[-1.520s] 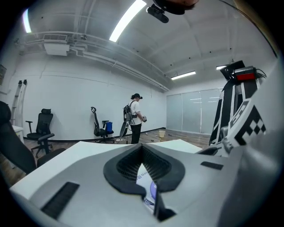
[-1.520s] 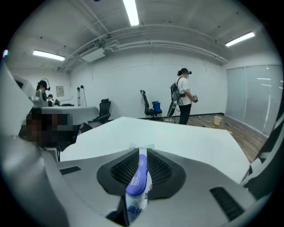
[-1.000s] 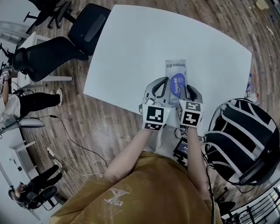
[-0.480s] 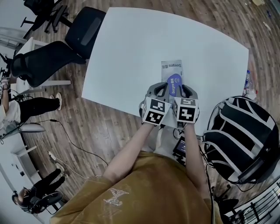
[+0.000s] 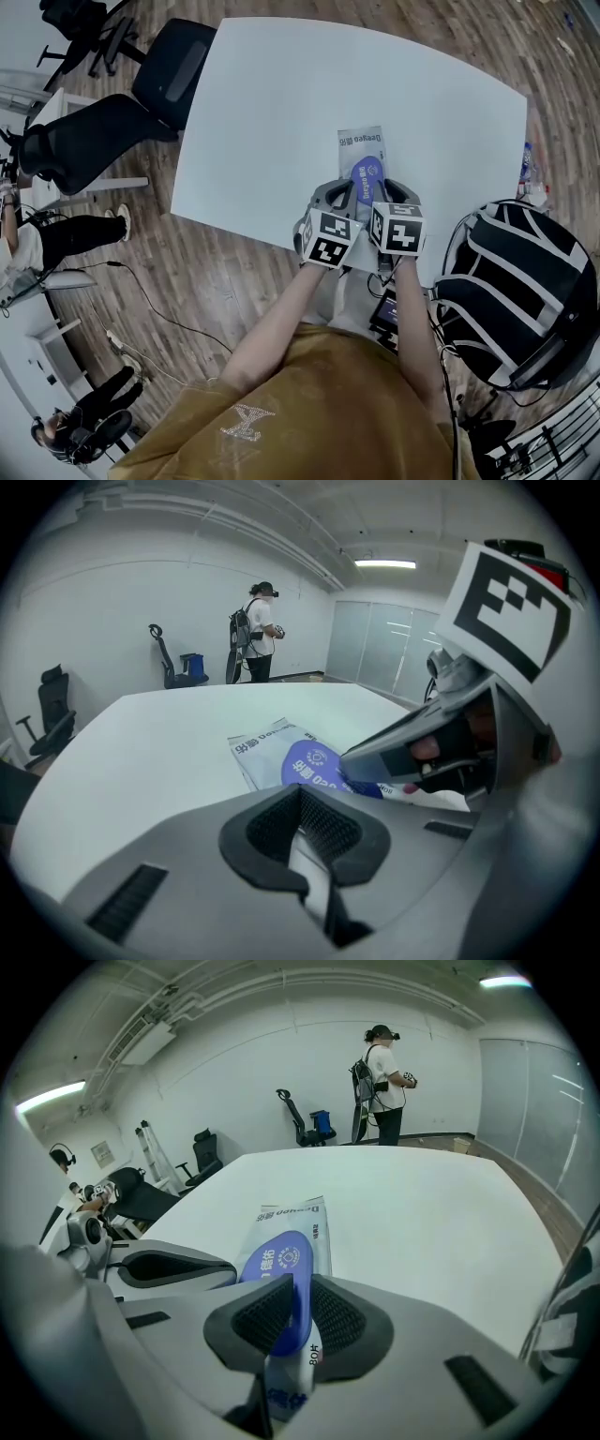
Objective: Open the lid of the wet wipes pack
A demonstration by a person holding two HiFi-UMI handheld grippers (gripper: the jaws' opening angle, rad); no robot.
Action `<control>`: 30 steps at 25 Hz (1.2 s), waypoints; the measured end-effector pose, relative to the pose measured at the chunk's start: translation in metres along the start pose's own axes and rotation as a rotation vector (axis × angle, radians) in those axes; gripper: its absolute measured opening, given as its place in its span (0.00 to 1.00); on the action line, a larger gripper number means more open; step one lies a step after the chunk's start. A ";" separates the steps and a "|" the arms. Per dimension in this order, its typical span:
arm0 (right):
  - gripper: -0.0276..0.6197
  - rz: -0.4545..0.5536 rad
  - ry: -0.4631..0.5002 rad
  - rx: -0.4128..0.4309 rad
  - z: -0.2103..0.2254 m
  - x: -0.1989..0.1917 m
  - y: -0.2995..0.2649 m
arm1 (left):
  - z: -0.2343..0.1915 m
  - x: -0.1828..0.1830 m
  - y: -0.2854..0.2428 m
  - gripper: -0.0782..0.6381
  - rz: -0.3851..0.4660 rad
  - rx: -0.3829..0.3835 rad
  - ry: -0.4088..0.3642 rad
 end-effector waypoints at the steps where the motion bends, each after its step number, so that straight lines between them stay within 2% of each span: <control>1: 0.11 0.001 0.002 -0.002 0.000 0.000 0.000 | 0.000 -0.001 0.000 0.11 -0.008 0.003 -0.004; 17: 0.11 0.014 -0.032 0.002 0.002 0.003 0.008 | -0.001 -0.006 -0.003 0.11 -0.027 -0.008 0.012; 23: 0.11 0.023 -0.030 0.027 0.000 0.005 0.011 | -0.002 -0.007 -0.002 0.11 -0.024 -0.002 -0.001; 30: 0.11 0.034 -0.072 0.099 0.002 0.012 0.019 | -0.003 -0.006 -0.002 0.11 -0.013 0.006 -0.006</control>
Point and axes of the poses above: the fingertips, and each gripper's own axes: y backward along the fingers, z to its right, x out of its top, the point moved 8 cm from there along y, backward along the fingers, and after that the axes turned 4 degrees about y, right-handed, at the moved point
